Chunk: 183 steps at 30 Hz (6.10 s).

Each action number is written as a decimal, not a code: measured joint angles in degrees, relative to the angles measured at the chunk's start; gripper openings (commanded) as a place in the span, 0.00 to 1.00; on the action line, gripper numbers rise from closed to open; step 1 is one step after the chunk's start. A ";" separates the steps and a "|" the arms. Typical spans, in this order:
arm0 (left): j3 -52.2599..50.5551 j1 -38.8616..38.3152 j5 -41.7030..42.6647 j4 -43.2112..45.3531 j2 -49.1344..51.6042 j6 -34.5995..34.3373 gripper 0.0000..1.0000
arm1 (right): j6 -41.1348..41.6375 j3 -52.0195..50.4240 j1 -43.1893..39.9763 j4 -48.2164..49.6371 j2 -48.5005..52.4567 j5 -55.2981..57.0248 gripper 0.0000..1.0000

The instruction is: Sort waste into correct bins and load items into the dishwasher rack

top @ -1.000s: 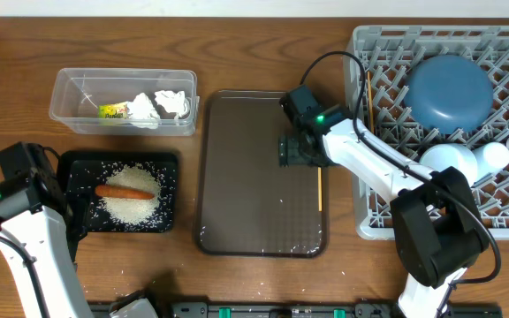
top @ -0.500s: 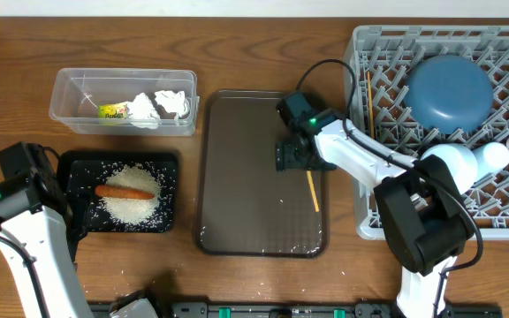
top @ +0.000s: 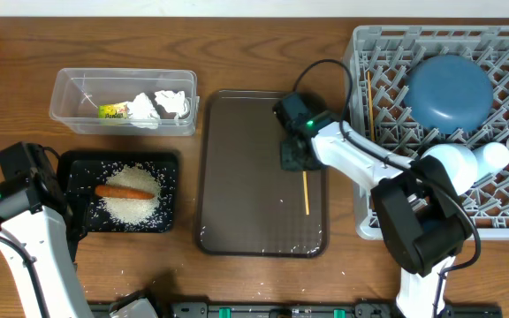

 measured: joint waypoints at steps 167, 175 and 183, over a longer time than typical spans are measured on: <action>-0.04 0.00 0.02 0.00 0.00 0.00 0.98 | -12.39 -76.22 -30.82 41.40 -115.08 -8.04 0.99; -0.04 0.00 0.02 -0.02 0.00 0.02 0.98 | -18.64 -76.24 -31.89 36.00 -115.08 -6.08 0.99; -0.04 0.00 0.02 0.00 0.00 0.00 0.98 | -27.67 -76.24 -31.89 35.95 -115.08 -5.60 0.99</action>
